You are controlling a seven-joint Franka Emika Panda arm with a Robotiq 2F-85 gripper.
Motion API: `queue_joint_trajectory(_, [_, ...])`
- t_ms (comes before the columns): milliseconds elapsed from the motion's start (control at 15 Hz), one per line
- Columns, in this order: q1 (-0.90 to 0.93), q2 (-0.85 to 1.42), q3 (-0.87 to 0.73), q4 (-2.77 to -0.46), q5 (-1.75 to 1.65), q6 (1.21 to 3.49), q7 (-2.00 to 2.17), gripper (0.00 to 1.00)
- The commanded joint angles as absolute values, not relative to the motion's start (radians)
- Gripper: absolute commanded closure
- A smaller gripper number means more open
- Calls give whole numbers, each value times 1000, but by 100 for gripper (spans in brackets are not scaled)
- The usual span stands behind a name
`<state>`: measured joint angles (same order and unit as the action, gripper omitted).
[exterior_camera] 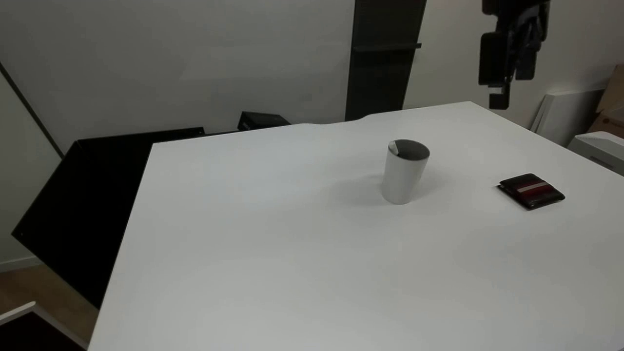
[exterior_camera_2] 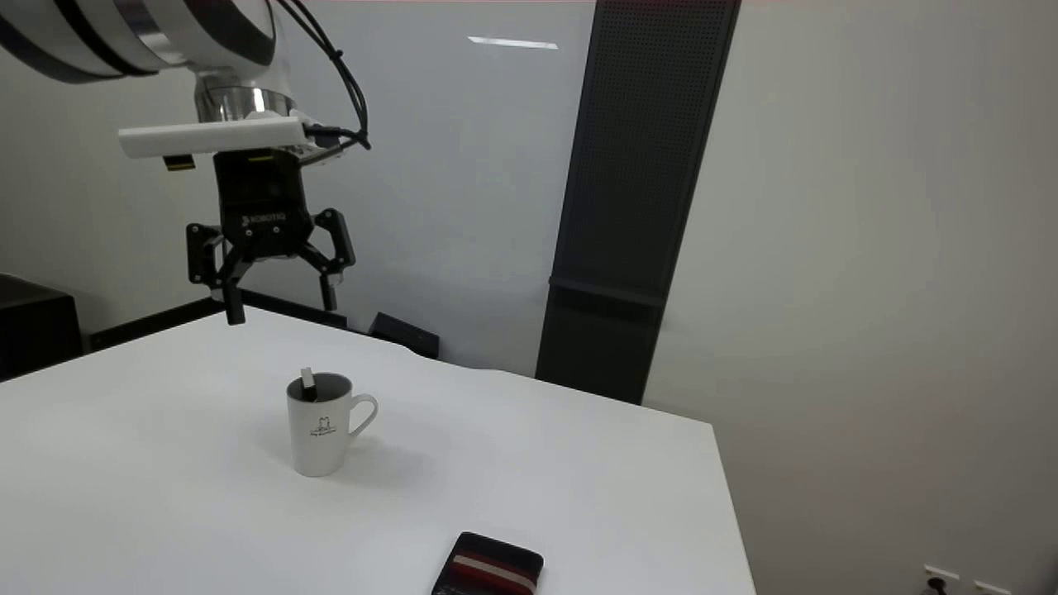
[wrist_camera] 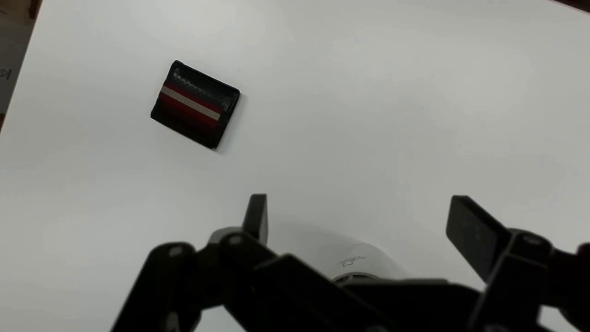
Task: Pick up the pen from the mug cup and put it on the table
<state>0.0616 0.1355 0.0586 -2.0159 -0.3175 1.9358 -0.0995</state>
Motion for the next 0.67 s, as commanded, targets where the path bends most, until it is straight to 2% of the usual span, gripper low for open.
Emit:
queue_joint_trajectory(0, [81, 191, 68, -1973, -353, 1966, -115, 0])
queue_joint_trajectory(600, [100, 235, 69, -1950, -373, 2019, -103, 0])
